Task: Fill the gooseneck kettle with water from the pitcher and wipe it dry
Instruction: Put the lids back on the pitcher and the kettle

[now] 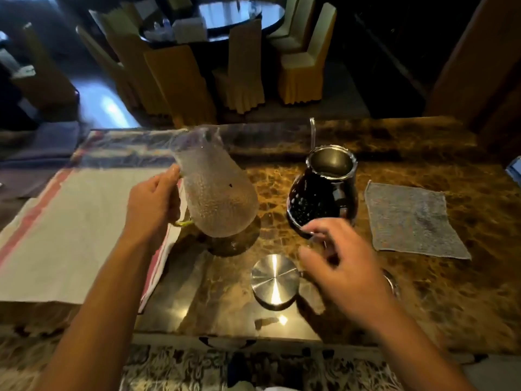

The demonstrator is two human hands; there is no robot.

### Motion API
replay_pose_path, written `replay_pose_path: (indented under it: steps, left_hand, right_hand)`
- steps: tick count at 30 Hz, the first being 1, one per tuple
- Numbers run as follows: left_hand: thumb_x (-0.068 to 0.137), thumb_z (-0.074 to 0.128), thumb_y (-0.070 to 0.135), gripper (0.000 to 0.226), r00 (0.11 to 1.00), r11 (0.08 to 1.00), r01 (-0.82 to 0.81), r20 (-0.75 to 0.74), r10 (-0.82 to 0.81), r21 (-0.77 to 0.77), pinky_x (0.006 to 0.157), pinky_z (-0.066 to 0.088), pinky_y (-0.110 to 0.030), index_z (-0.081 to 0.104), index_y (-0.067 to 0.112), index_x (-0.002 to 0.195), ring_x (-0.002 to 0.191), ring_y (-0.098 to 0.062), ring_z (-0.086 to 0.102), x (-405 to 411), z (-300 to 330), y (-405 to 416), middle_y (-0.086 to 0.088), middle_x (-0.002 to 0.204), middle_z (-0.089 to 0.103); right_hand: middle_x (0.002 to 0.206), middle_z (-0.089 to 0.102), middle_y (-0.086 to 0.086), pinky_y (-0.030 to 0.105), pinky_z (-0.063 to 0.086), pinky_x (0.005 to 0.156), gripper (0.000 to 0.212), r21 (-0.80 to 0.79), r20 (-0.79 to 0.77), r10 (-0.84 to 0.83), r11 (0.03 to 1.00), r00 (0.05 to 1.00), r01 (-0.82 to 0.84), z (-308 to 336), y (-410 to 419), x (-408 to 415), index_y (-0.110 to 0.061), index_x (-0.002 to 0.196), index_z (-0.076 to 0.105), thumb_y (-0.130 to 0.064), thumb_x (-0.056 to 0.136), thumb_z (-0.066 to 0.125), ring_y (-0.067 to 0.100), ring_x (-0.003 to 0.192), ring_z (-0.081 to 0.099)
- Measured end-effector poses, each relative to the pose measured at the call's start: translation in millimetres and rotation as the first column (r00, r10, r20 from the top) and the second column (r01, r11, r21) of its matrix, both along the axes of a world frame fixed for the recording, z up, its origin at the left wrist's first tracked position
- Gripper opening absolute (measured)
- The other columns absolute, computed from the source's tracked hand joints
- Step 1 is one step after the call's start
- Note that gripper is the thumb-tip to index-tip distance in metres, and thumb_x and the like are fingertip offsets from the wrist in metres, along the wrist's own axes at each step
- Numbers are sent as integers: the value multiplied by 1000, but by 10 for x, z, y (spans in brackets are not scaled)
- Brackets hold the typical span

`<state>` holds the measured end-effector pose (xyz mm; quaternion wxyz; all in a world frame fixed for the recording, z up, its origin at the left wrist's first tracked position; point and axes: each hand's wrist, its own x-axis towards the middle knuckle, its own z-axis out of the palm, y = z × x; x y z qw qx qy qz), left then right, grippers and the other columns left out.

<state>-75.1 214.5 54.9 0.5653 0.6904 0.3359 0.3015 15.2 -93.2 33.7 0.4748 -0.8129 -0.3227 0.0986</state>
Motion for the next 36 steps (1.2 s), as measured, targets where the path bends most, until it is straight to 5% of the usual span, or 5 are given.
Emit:
replay_pose_path:
  steps: [6, 12, 18, 21, 36]
  left_hand:
    - [103, 55, 39, 48, 977, 972, -164, 109, 183, -166, 45, 27, -23, 47, 25, 58, 46, -12, 31, -322, -342, -75, 3, 52, 37]
    - [98, 52, 55, 45, 990, 984, -28, 134, 52, -175, 47, 26, -26, 44, 27, 63, 48, -13, 29, -495, -475, 9, 5, 55, 37]
    - [107, 41, 48, 49, 999, 999, 32, 21, -32, -3, 51, 39, -33, 65, 6, 104, 55, -16, 43, -529, -540, -95, -4, 63, 46]
    - [108, 41, 42, 34, 995, 993, 96, 4, -97, 73, 54, 38, -38, 57, 43, 78, 59, -16, 45, -513, -547, -169, -1, 66, 48]
    - [108, 41, 29, 28, 970, 966, 241, 24, -244, 93, 49, 40, -35, 57, 9, 96, 56, -17, 50, -343, -721, -59, -4, 68, 53]
  right_hand:
    - [173, 1, -15, 43, 29, 124, 78, -605, 11, 391, 736, 920, -305, -339, 369, -164, -55, 154, 27, -74, 85, 59, 15, 159, 9]
    - [172, 10, -10, 40, 32, 118, 87, -761, 52, 417, 605, 907, -234, -366, 636, -276, -54, 157, 16, -66, 86, 65, 21, 154, 22]
    - [154, 39, -10, 33, 42, 106, 81, -773, 152, 357, 624, 922, -115, -410, 782, -273, -51, 153, 26, -65, 83, 66, 18, 134, 41]
    - [150, 43, -10, 33, 45, 99, 80, -769, 183, 326, 635, 928, -71, -336, 887, -158, -52, 153, 28, -70, 83, 63, 17, 130, 44]
    - [143, 48, 1, 44, 50, 103, 76, -197, 462, 230, 968, 857, -154, 609, 2290, 153, -40, 152, 43, -64, 86, 71, 20, 130, 50]
